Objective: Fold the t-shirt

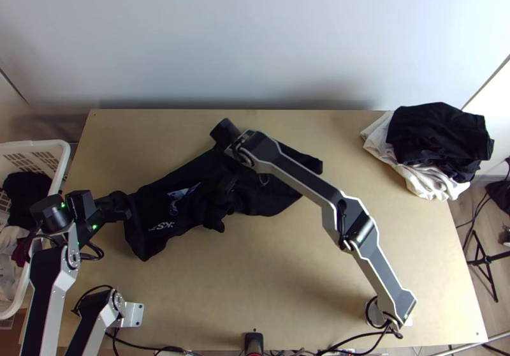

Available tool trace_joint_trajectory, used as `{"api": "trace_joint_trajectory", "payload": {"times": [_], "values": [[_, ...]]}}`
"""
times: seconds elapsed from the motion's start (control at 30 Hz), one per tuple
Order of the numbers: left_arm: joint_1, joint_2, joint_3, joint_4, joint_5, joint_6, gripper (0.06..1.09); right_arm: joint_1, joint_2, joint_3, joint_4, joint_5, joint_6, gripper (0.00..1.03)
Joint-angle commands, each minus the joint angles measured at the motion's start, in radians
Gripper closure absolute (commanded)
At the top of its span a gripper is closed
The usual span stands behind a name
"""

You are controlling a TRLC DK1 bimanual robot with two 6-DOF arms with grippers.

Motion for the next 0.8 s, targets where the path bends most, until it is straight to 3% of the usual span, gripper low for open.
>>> {"api": "trace_joint_trajectory", "payload": {"times": [0.0, 0.1, 0.23, 0.4, 0.77], "values": [[-0.012, 0.028, -0.015, 0.039, 0.0, -0.021, 1.05, -0.022, -0.09, -0.004, -0.074, -0.01, 0.011, 0.05], [-0.012, 0.028, -0.017, 0.041, 0.0, -0.021, 1.05, -0.023, -0.117, 0.002, -0.115, -0.027, 0.02, 0.05], [-0.007, 0.026, -0.017, 0.041, 0.0, -0.023, 1.05, -0.022, -0.137, 0.023, -0.272, -0.082, 0.042, 0.05], [-0.012, 0.028, -0.017, 0.042, 0.0, -0.023, 1.05, 0.009, -0.142, 0.005, -0.431, -0.194, 0.037, 0.05], [-0.016, 0.003, -0.024, 0.018, -0.013, -0.026, 1.05, 0.161, -0.142, -0.026, -0.434, -0.262, 0.039, 0.05]]}}
